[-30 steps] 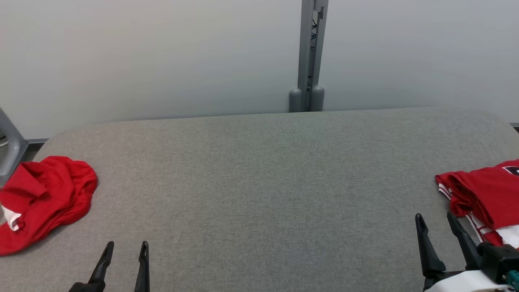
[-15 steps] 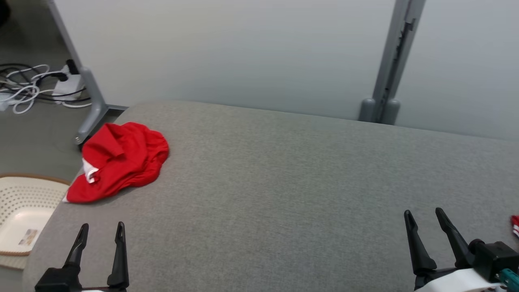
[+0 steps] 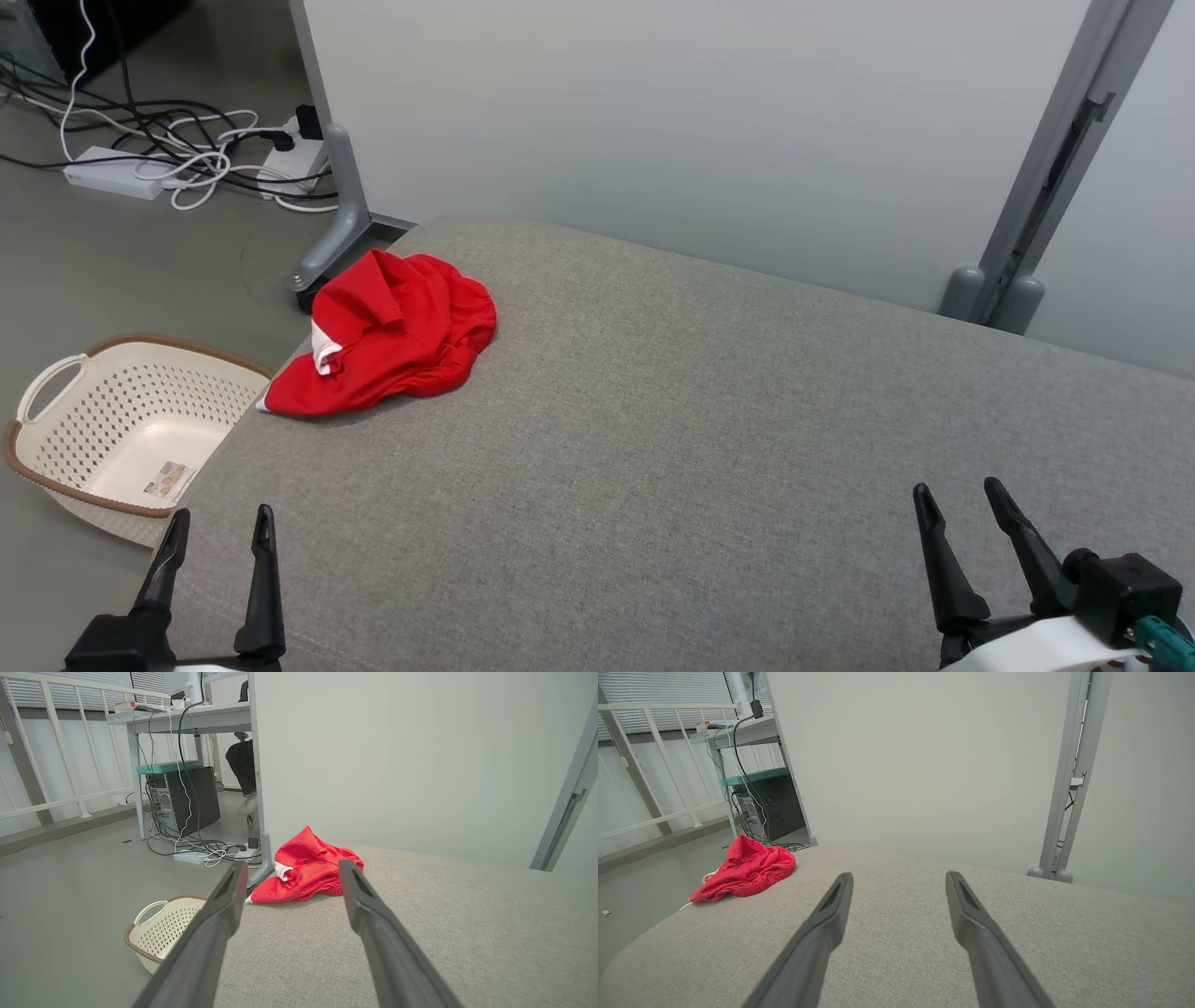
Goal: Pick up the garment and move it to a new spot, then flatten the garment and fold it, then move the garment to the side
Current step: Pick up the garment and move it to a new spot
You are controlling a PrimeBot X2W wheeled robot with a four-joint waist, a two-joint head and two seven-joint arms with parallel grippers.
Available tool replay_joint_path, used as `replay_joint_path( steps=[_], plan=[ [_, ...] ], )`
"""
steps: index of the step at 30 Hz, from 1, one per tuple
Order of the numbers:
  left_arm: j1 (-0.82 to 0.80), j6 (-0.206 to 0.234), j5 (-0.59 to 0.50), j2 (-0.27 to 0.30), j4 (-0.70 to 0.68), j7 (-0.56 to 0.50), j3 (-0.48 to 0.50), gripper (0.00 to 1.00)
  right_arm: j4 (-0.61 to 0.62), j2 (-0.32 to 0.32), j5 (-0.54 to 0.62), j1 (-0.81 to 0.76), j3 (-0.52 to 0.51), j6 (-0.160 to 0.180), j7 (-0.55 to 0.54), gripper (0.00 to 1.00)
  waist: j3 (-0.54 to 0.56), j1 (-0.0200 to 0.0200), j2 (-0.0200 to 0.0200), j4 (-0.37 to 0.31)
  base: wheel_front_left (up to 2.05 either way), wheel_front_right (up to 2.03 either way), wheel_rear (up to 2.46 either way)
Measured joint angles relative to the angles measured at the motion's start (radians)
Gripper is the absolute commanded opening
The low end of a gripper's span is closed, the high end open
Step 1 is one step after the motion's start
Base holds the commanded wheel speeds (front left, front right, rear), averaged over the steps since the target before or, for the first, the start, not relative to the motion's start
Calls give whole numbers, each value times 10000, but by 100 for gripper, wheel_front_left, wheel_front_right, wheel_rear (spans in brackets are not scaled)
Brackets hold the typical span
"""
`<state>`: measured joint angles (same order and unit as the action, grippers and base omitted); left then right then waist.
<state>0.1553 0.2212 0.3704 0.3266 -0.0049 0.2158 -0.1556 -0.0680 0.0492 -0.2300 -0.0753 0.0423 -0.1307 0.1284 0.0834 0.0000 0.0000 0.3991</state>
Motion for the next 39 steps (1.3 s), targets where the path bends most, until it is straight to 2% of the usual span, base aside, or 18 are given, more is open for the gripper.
replay_joint_path(
  steps=[13, 21, 22, 28, 34, 39],
  plan=[
    [-332, 46, -2, -10, 8, -13, -180, 100, 61, 0, 320, 2, -100, 0, -44, 100, -214, 0, 1, -11, 0, 0, 0],
    [-2351, -77, 42, -207, 311, 155, -35, 100, 807, 8, 918, 457, -257, 0, -587, 100, -1046, 0, 0, -206, 0, 0, 0],
    [-3235, -199, 148, -215, 656, 238, 159, 100, 1101, 88, 1085, 744, -257, -2, -748, 100, -1452, 0, 0, -330, 0, 0, 0],
    [-5627, -871, 616, 31, 2587, 322, 575, 100, 1768, 495, 1250, 1565, -245, -2, -1081, 100, -2814, 0, 0, -920, 0, 0, 0],
    [-7369, -1536, 1133, 328, 5601, -58, 767, 100, 1962, 639, 1252, 2068, -284, 0, -1089, 100, -4067, 0, 0, -1730, 0, 0, 0],
    [-8393, -1870, 1436, 644, 8019, -506, 928, 100, 1960, 619, 1246, 2359, -251, 0, -968, 100, -4894, 0, 0, -2431, 0, 0, 0]
  ],
)
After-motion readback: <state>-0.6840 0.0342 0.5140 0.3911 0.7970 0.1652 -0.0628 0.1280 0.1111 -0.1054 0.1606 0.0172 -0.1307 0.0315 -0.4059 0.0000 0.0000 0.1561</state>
